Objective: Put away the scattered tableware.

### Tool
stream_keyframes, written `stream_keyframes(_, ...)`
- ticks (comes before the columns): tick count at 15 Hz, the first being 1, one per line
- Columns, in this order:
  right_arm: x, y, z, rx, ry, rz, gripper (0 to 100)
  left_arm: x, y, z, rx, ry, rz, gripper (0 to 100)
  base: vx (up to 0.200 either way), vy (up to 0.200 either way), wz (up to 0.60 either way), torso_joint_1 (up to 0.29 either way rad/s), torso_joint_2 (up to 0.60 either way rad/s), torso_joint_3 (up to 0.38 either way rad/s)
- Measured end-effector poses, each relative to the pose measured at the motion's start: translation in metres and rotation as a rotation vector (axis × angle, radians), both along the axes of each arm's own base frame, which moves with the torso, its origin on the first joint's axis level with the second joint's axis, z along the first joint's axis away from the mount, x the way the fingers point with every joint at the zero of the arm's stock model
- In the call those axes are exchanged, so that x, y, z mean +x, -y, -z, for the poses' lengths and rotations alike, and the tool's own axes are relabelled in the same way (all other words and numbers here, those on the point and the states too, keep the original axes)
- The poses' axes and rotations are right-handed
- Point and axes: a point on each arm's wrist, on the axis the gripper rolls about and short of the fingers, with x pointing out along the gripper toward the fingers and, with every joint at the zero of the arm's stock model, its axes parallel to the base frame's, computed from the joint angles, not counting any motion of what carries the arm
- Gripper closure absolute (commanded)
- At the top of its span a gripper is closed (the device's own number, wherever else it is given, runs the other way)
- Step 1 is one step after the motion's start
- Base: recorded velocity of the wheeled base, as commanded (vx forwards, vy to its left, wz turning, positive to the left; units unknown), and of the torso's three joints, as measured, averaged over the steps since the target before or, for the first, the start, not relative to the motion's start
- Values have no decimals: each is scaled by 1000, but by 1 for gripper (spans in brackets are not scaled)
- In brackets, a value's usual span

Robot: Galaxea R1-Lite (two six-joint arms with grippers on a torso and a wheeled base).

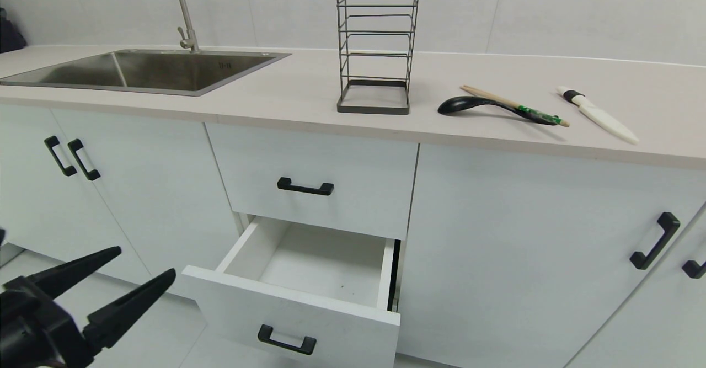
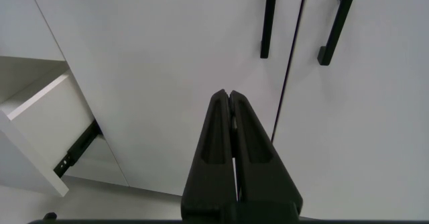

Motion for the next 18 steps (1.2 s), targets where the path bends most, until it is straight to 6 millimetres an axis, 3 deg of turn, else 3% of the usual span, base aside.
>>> stream_keyframes(5,0,0,0,0,0,0,100,-53,-12,-2,24,244,-98,0,0,0,0,0,0,0)
stream_keyframes(9,0,0,0,0,0,0,100,-90,-14,13,107,407,-127,0,0,0,0,0,0,0)
stream_keyframes(13,0,0,0,0,0,0,100,-106,-14,31,118,483,-148,0,0,0,0,0,0,0)
stream_keyframes(18,0,0,0,0,0,0,100,-112,-16,61,162,382,-268,0,0,0,0,0,0,0)
